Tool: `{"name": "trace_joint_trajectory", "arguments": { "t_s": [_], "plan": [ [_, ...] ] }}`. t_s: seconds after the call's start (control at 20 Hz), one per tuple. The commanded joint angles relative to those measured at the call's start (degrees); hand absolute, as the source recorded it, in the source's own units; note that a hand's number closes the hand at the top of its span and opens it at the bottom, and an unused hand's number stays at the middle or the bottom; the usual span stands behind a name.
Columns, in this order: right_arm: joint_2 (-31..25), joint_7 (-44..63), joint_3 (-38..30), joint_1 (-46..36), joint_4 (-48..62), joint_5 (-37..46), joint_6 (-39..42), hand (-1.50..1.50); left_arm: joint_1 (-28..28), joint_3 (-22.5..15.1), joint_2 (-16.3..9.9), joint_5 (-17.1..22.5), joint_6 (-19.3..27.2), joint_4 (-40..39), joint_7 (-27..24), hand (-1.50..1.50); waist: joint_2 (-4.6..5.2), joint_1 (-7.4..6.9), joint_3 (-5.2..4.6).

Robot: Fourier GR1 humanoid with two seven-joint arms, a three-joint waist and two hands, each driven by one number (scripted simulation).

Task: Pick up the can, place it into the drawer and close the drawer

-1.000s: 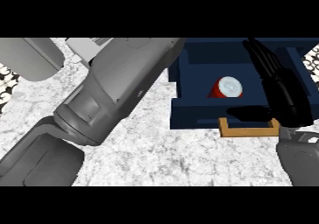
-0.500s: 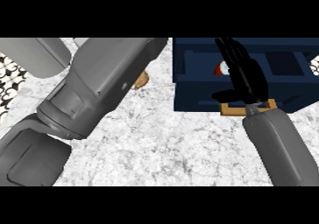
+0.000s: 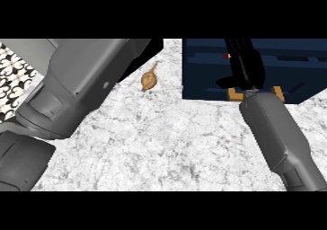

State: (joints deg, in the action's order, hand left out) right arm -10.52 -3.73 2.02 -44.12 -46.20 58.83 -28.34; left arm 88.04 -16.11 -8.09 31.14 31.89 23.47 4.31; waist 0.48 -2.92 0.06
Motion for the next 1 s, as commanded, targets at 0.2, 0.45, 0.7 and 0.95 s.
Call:
{"name": "trace_joint_trajectory", "arguments": {
  "t_s": [0.2,0.45,0.7,0.95],
  "plan": [
    [-0.80,-2.18,-4.04,-10.61,15.37,1.77,-8.35,-1.50,-4.84,-0.99,-4.30,-1.12,-1.75,6.97,4.77,-1.50,-0.04,-1.59,-0.01],
    [0.11,-0.01,-5.26,-16.98,20.97,2.92,-11.04,-1.50,-8.01,-1.29,-6.62,-1.08,-2.64,12.48,6.50,-1.50,-0.01,-3.45,-0.04],
    [-2.06,0.38,-6.87,-23.85,25.07,2.74,-9.67,-1.50,-9.86,-1.57,-7.23,-1.61,-2.65,15.11,6.66,-1.50,0.75,-3.89,-0.03],
    [-0.79,-2.35,-9.63,-25.45,25.88,-0.55,-9.45,-1.50,-12.10,-1.94,-8.97,-1.37,-3.55,19.56,9.38,-1.50,0.39,-3.99,0.03]
  ]
}}
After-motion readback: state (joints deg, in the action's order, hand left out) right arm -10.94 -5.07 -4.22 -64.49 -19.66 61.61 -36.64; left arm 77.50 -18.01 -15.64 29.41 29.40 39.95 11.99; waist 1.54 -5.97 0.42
